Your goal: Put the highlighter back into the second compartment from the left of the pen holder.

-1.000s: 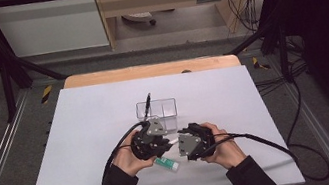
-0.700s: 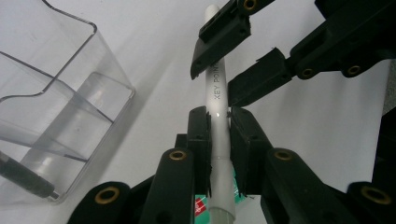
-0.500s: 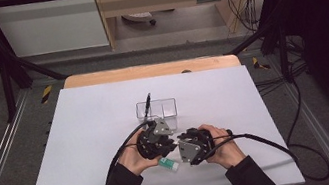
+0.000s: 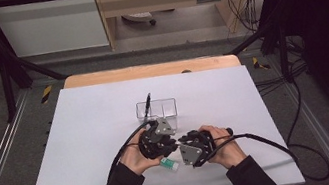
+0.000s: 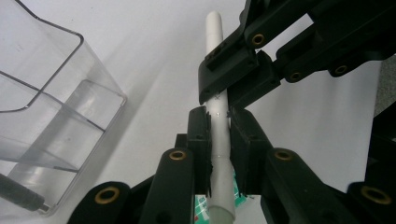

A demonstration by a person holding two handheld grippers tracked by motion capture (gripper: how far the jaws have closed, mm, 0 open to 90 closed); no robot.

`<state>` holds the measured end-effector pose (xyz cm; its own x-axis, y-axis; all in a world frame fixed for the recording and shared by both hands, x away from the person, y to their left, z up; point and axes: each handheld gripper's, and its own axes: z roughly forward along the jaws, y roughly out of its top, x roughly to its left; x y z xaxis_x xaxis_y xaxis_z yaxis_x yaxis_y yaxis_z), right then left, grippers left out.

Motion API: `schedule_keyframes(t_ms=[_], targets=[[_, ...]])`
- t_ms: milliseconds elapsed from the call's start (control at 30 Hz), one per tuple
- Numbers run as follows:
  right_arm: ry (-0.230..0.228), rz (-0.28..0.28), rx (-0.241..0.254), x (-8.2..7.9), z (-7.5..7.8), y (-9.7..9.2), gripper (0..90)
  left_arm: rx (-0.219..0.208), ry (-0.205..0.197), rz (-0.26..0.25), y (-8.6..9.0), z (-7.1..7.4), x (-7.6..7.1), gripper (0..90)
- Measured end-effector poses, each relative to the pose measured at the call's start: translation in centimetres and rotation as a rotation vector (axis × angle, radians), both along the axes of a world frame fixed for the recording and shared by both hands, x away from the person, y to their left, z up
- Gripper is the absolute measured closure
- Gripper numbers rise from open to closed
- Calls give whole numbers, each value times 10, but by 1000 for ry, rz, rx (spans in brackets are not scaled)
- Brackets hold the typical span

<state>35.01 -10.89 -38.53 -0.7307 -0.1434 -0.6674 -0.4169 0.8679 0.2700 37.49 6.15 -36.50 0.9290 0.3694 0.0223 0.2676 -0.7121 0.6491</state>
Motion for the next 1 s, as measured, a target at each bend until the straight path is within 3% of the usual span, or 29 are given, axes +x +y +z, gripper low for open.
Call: schedule_keyframes(t_ms=[267, 400, 567, 700, 867, 1000], targets=[[24, -22, 32, -1, 2, 0, 789, -49, 0, -4, 11, 1, 0, 754], [49, -94, 58, 4, 3, -6, 789, -44, -26, 15, 21, 3, -1, 646], [66, -170, 86, 10, 4, -18, 790, -70, -49, 55, 36, 1, -1, 534], [109, -232, 132, 13, 4, -27, 789, -78, -72, 83, 49, -7, -3, 436], [141, -276, 182, 15, 5, -36, 790, -70, -72, 130, 67, -18, -4, 332], [174, -316, 219, 16, 6, -42, 790, -94, -68, 180, 84, -24, -3, 264]])
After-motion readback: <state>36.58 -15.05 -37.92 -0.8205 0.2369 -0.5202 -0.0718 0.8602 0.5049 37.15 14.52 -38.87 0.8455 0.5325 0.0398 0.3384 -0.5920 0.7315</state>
